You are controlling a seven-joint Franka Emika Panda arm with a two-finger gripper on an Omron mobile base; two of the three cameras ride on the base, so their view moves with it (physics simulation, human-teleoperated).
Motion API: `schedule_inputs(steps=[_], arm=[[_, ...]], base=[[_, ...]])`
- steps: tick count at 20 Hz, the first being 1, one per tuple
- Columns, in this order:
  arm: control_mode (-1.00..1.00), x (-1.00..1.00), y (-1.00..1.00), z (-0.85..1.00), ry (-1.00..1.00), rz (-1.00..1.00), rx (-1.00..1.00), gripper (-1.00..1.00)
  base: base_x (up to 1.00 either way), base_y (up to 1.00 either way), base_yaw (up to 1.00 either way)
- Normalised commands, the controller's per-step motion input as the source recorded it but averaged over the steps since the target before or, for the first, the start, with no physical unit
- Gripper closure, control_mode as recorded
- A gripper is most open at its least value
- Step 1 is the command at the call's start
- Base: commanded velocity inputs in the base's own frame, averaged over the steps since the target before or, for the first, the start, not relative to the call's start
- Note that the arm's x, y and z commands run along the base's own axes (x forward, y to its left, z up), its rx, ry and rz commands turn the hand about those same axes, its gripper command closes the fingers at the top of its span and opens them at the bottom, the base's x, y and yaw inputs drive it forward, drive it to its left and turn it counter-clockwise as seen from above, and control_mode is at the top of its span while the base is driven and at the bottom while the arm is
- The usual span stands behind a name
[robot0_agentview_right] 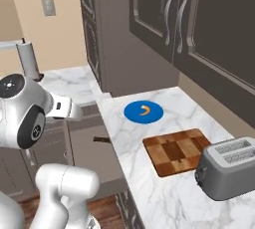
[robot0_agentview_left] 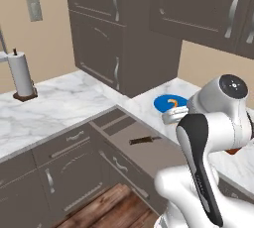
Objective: Pick up the knife from the drawer and place it on the cutting board. Then place the meat from the plate to the cutting board.
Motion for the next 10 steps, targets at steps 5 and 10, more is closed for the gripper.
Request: schedule_inputs(steps=[5,10], arm=[[-1.00,0.24,0.00,-0.06,0.02,0.08,0.00,-1.00],[-1.00,0.48,0.13,-0.42,0.00,0.13,0.13,-1.00]], base=[[0.32,0.00,0.15],[0.00,0.00,0.00]])
